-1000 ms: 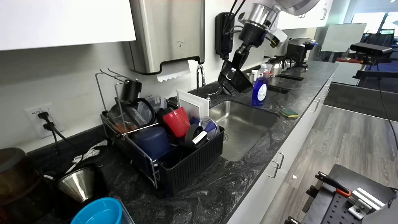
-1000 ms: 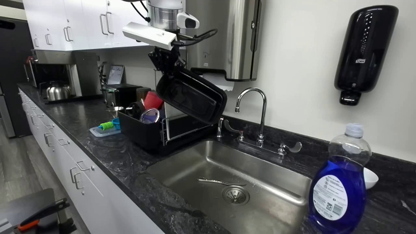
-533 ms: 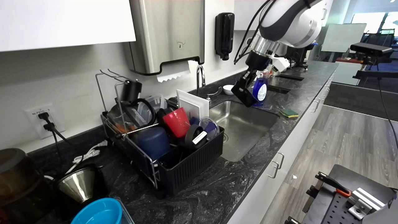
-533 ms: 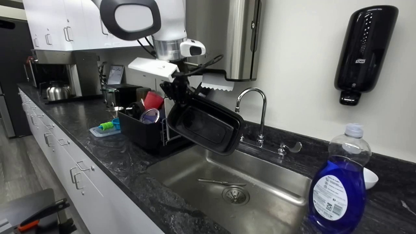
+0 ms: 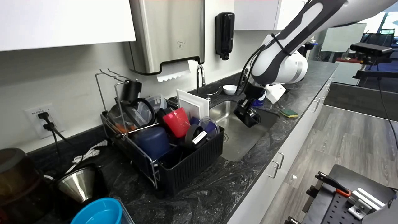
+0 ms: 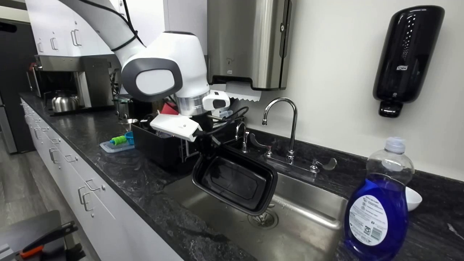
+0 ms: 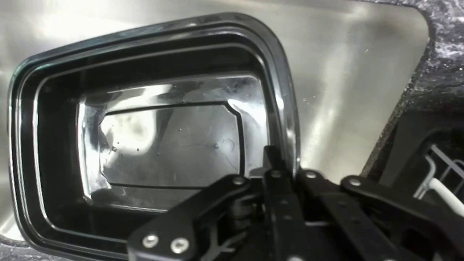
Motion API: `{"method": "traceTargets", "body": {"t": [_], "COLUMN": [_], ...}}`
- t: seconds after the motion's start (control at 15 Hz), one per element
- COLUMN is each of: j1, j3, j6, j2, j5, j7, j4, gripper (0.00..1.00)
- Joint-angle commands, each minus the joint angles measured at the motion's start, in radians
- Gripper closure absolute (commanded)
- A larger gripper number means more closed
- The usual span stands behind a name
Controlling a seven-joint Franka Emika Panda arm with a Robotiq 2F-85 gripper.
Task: Take the black baking tin out of the dish rack and put it in the sink
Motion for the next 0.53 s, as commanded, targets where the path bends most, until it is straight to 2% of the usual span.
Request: {"method": "traceTargets", "body": {"t": [0.0, 0.2, 0.47], "j1": [-0.027, -0.040, -0.059], "j3": [0.039, 0.058, 0.063], "j6": [0.066, 0.082, 0.039], "j2": [0.076, 0.152, 0.267], "j5": [-0.043, -0.089, -0.166], "j7": [0.030, 0.075, 0.150], "j4": [0.024, 0.069, 0.181], "gripper": [0.99, 0.99, 0.99]}}
